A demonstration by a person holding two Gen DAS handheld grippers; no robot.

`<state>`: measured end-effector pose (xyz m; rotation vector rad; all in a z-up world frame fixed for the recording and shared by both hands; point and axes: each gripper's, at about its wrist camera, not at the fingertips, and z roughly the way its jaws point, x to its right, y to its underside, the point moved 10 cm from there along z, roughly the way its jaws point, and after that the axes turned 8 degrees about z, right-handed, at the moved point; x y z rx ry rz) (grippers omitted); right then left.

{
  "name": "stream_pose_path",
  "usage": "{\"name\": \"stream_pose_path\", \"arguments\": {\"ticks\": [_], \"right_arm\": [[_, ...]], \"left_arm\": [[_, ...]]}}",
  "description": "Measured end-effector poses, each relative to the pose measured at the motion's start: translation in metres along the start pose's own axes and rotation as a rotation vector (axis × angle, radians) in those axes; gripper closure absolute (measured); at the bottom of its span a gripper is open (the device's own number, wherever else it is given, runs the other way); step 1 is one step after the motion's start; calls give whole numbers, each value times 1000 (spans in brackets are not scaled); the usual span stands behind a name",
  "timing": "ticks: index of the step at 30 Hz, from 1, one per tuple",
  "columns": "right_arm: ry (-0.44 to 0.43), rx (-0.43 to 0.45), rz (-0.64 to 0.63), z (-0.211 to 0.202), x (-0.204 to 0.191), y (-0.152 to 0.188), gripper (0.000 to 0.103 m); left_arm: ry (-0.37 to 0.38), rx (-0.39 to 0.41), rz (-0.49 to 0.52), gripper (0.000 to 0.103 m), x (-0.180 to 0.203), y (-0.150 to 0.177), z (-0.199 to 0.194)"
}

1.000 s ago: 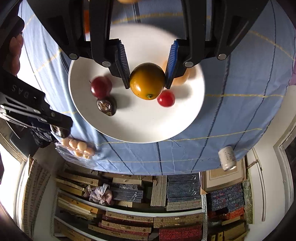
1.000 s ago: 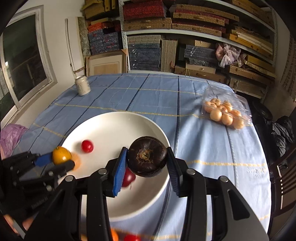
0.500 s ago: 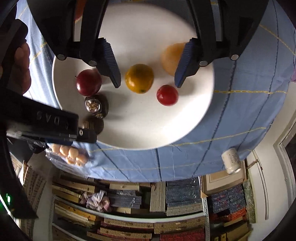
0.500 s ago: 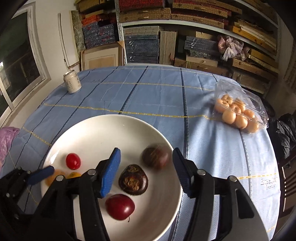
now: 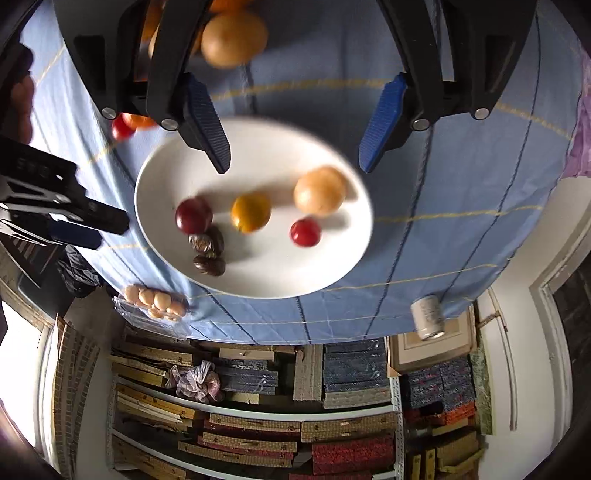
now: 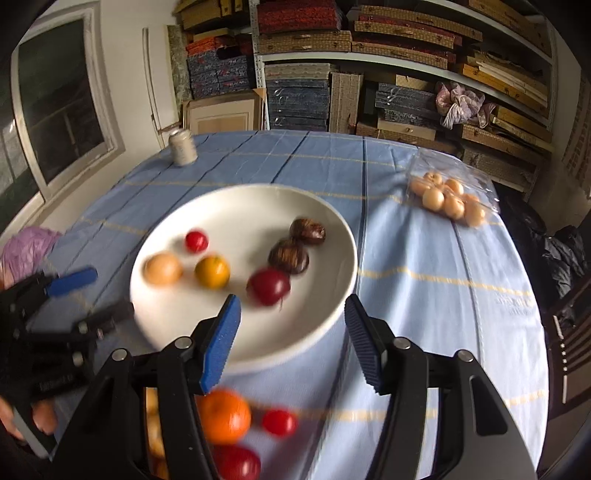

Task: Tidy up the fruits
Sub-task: 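Move both open grippers back toward the fruit pile, right toward a brown kiwi-like fruit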

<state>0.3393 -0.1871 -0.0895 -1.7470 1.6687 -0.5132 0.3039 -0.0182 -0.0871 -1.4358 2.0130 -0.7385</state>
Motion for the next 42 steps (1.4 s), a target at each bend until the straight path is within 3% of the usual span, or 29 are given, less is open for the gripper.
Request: {"name": "stream_pose_path", "arguments": {"ticks": [3, 8, 11, 16, 19, 24, 36, 42], "right_arm": [[18, -21, 21, -16, 2, 25, 40], [64, -13, 40, -45, 3, 63, 18], [67, -12, 21, -58, 2, 80, 17], [70, -22, -15, -71, -5, 126, 18], [68, -30, -33, -74, -10, 150, 23], [36, -35, -47, -78, -21, 173, 43], [-19, -60, -119, -82, -54, 195, 53], [-42, -89, -109, -70, -56, 199, 68]], "left_arm": [[-11, 0, -17, 24, -6, 20, -13], [-6, -5, -84, 20, -19, 49, -36], [-36, 20, -89, 12, -25, 61, -55], [-15, 23, -98, 11, -22, 84, -74], [0, 13, -104, 11, -19, 98, -78], [15, -11, -126, 11, -16, 114, -79], [30, -25, -144, 11, -14, 126, -84], [41, -33, -135, 11, -9, 130, -85]]}}
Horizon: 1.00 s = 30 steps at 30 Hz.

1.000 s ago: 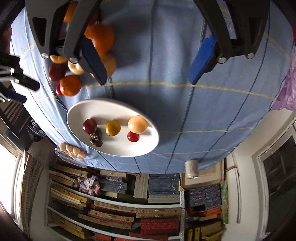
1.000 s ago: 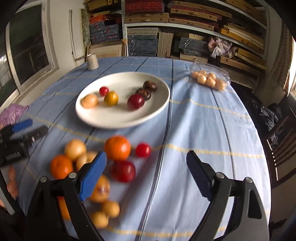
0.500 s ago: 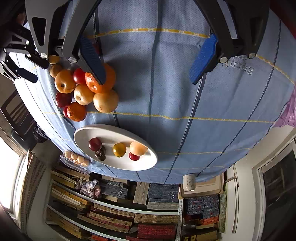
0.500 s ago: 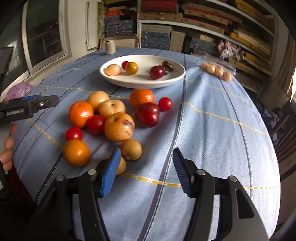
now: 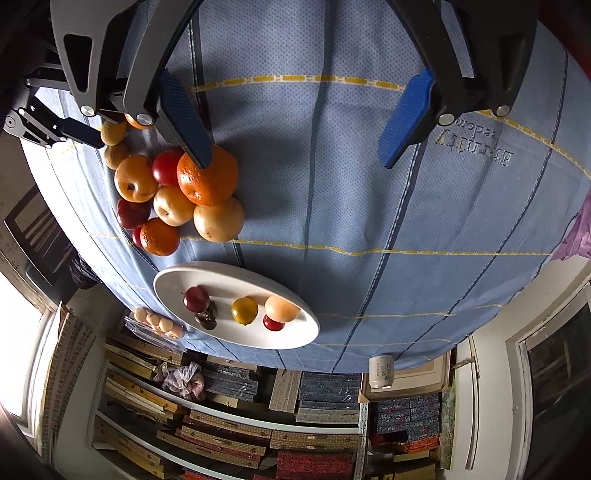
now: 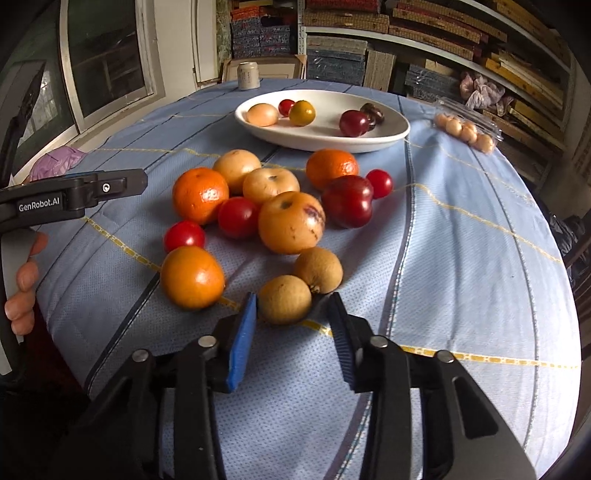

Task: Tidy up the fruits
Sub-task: 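Move both open grippers back toward the fruit pile, right toward a brown kiwi-like fruit, then grasp the brown kiwi-like fruit with the right gripper while the left grasps a tangerine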

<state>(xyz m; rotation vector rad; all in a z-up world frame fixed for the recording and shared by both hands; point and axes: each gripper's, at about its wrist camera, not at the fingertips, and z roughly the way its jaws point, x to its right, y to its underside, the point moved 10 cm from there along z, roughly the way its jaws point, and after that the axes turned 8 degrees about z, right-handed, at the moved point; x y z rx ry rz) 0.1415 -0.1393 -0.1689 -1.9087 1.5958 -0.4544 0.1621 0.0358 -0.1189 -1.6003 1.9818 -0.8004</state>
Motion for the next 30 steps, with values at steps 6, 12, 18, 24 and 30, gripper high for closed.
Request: {"name": "stream_pose_path", "arguments": {"ticks": [6, 12, 18, 24, 30], "right_arm": [[-7, 32, 14, -8, 4, -4, 74], [3, 66, 31, -20, 12, -6, 74], [18, 77, 51, -25, 24, -4, 74], [30, 75, 77, -30, 38, 1, 74], [35, 83, 90, -36, 45, 5, 74]], "left_arm": [[9, 17, 54, 11, 14, 3, -8], [28, 28, 126, 11, 35, 8, -16], [89, 28, 238, 11, 74, 21, -20], [112, 38, 290, 14, 106, 24, -10], [155, -28, 313, 55, 126, 37, 13]]}}
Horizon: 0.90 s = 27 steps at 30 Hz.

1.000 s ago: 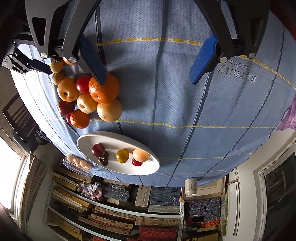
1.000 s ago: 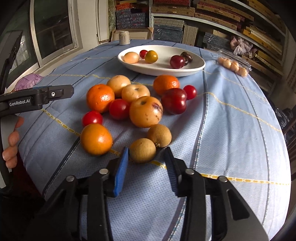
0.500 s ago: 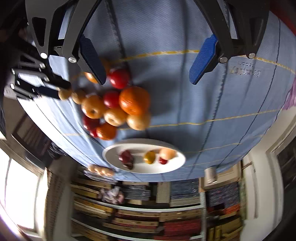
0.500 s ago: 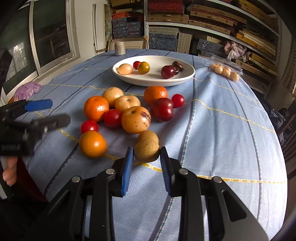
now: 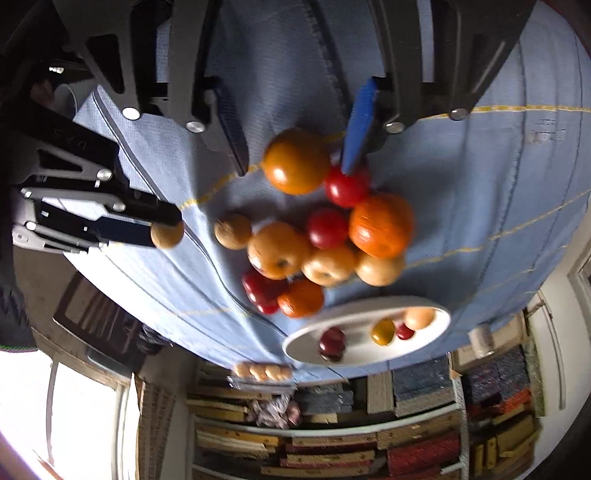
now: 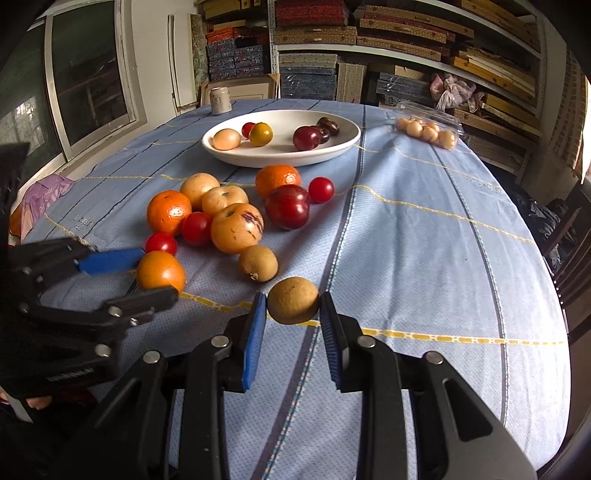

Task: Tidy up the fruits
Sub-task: 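Grasp the brown kiwi-like fruit with the right gripper while the left grasps a tangerine, then lift the tangerine and kiwi-like fruit and carry both over the white plate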

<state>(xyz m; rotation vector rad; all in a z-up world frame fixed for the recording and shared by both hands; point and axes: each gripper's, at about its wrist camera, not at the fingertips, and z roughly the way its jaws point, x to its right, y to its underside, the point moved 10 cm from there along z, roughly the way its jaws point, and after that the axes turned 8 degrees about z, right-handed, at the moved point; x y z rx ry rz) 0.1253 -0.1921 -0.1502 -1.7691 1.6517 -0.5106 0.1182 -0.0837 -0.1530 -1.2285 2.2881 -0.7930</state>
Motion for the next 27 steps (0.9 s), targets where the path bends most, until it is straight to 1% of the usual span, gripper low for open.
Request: {"name": "stream_pose_path", "arguments": {"ticks": [1, 3, 10, 27], "right_arm": [[1, 0, 2, 0, 1, 1, 74], [-2, -5, 4, 0, 2, 2, 74], [-7, -8, 6, 2, 2, 4, 74], [-32, 18, -1, -5, -7, -2, 74]], "left_arm": [[0, -6, 1, 56, 1, 0, 3], [4, -5, -2, 64, 2, 0, 5], [15, 5, -20, 65, -1, 0, 6], [24, 59, -89, 65, -20, 2, -19]]}}
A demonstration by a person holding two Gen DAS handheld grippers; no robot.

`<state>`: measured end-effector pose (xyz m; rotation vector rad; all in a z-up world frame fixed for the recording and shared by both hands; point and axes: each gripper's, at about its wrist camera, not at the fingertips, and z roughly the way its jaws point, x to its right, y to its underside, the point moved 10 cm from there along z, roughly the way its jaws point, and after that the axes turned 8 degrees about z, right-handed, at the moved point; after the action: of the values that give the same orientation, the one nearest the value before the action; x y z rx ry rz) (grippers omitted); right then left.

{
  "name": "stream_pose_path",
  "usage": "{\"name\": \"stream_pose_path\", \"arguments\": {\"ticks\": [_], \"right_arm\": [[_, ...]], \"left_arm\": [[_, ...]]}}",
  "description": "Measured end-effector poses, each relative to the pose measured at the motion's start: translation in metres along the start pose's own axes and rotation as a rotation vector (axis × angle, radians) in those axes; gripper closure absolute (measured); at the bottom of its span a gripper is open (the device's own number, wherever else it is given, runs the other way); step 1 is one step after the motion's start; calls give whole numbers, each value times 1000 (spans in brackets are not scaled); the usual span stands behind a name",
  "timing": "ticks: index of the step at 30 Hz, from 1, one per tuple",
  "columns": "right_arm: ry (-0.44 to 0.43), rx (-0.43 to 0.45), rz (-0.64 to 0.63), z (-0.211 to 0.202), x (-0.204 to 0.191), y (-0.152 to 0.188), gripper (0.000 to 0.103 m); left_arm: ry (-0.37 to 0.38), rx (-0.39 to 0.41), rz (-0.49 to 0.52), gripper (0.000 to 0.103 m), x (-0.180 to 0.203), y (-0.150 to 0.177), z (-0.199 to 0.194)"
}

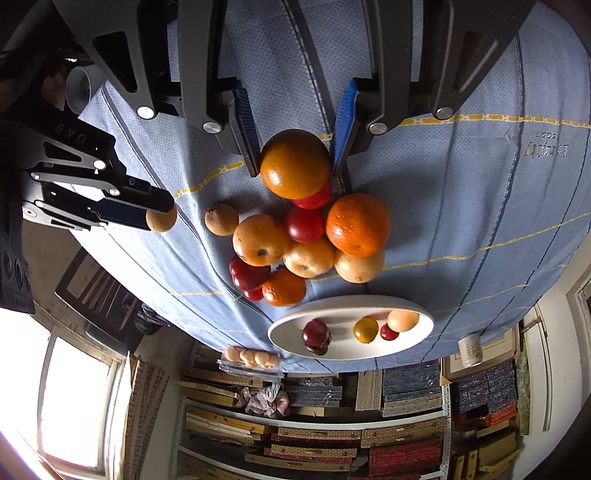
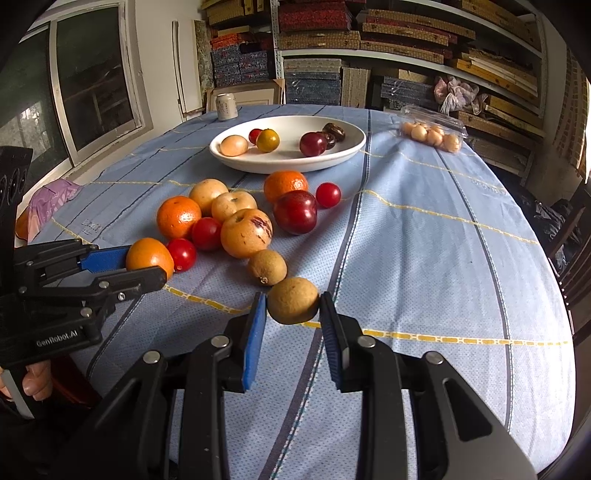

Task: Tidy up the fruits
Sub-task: 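Lift the tangerine and kiwi-like fruit and carry both over the white plate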

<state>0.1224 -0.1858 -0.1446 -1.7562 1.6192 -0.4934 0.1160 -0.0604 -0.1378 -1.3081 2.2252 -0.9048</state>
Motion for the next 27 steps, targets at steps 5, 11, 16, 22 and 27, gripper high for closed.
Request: {"name": "stream_pose_path", "arguments": {"ticks": [5, 11, 16, 22, 27], "right_arm": [[-5, 2, 0, 0, -3, -2, 74], [-17, 14, -2, -3, -6, -7, 74], [-20, 20, -3, -4, -7, -13, 74], [-15, 36, -8, -6, -5, -27, 74], [-12, 61, -5, -10, -1, -50, 74]], "left_arm": [[-1, 14, -7, 65, -3, -3, -5], [-9, 28, -16, 65, -8, -7, -10], [-16, 33, -30, 65, -15, -11, -11], [-31, 40, -41, 65, -25, -21, -12], [-44, 62, -40, 65, -35, -38, -15]]}}
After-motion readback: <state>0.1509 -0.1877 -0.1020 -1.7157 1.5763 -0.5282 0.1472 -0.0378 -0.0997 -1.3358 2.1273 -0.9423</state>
